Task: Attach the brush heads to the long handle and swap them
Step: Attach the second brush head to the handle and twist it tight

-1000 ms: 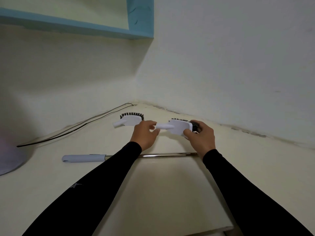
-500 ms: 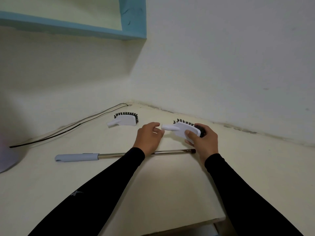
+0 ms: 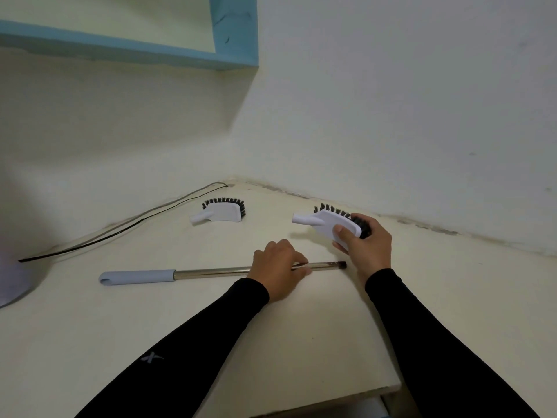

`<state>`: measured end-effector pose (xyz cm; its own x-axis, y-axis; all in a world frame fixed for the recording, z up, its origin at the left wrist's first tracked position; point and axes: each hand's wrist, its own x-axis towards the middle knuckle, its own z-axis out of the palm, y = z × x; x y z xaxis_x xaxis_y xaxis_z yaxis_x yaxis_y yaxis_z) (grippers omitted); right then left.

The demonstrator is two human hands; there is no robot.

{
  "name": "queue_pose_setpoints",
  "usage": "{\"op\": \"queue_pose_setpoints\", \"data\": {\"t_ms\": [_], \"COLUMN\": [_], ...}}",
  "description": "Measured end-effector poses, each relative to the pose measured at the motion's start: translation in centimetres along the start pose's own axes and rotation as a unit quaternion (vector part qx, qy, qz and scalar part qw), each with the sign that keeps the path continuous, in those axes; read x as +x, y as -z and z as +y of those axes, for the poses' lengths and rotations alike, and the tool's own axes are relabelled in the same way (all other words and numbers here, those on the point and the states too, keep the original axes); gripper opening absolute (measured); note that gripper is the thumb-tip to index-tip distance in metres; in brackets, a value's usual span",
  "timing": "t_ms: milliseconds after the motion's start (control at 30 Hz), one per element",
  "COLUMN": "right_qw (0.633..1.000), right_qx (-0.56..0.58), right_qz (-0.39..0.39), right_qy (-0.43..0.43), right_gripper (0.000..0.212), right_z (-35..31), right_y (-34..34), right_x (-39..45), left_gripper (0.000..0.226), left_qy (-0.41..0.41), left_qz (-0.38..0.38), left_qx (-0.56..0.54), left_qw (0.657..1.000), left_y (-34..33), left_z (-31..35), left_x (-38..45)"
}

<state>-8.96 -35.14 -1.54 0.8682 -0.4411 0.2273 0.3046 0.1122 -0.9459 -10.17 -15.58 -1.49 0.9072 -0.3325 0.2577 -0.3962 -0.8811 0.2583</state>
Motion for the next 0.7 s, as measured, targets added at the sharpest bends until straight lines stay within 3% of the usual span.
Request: {"op": "queue_pose_setpoints", "data": {"t_ms": [133, 367, 700], "right_qw": [1.000, 1.000, 0.998], "right_qx": [0.016, 0.017, -0.014], "right_qz": [-0.004, -0.017, -0.043], "right_qy": [0.009, 0.019, 0.032], "right_gripper": [0.030, 0.029, 0.029], "right_z": [0.0, 0.2, 0.2], "right_y": [0.1, 0.0, 0.4], "right_x": [0.2, 0.1, -0.1], "left_gripper": [0.030, 0.025, 0.021], "left_qy": [-0.016, -0.018, 0.010], "left_qz": [0.028, 0.068, 0.114], "left_qx": [0.042, -0.024, -0.005], "left_qw": [0.999, 0.997, 0.993], "left_y": [0.4, 2.2, 3.8], "left_z": [-0.5, -2.6, -5.9], "left_x": [-0.5, -1.8, -3.2]}}
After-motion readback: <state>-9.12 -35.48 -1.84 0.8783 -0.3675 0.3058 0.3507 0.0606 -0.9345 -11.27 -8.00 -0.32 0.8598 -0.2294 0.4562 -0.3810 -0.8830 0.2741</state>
